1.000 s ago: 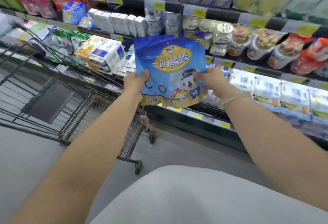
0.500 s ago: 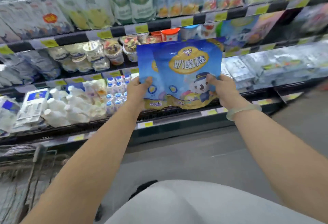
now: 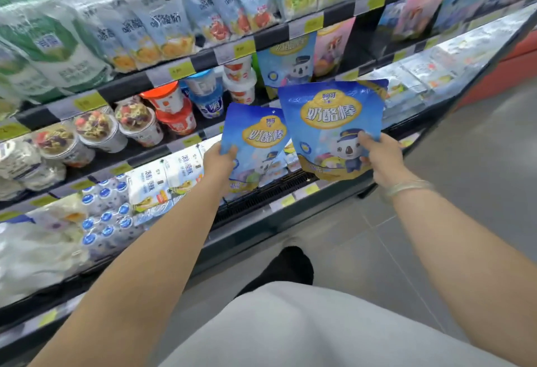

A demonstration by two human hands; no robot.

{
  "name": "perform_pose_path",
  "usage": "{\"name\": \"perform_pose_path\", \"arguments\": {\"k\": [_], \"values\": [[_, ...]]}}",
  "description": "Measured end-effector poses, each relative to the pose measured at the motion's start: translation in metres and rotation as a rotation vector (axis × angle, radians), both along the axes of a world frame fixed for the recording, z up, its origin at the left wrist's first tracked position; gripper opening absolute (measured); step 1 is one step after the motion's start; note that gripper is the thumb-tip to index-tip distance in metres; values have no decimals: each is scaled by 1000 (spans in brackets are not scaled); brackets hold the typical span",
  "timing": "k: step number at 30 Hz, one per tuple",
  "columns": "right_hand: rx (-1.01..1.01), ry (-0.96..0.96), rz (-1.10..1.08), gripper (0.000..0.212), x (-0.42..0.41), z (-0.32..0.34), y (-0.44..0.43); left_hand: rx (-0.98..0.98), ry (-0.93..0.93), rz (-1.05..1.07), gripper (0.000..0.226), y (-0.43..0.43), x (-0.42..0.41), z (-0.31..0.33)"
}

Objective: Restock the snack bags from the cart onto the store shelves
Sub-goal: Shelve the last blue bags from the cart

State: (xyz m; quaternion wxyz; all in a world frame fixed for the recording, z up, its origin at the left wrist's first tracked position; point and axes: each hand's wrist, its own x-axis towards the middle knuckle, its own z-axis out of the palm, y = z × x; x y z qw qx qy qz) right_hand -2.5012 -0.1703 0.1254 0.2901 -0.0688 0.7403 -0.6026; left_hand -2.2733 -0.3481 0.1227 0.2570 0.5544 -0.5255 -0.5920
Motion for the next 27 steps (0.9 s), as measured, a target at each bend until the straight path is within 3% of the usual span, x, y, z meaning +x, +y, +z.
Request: {"name": "perform_pose_path", "arguments": {"k": [6,10,18,27], "values": [[22,-44,-26,13,-81,-9,-38,94,126,-38,11,-30,-81,-4],[32,-49,-22,15,-127,-11,-61,117,144,7,24,-45,-126,-3],[170,-80,-56,9,-209,-30,-107,226,57,157,29,-57,-186,-8],[269,-165,193,16,-280,-39,-158,232,-48,284,25,-47,-234,-11]]}}
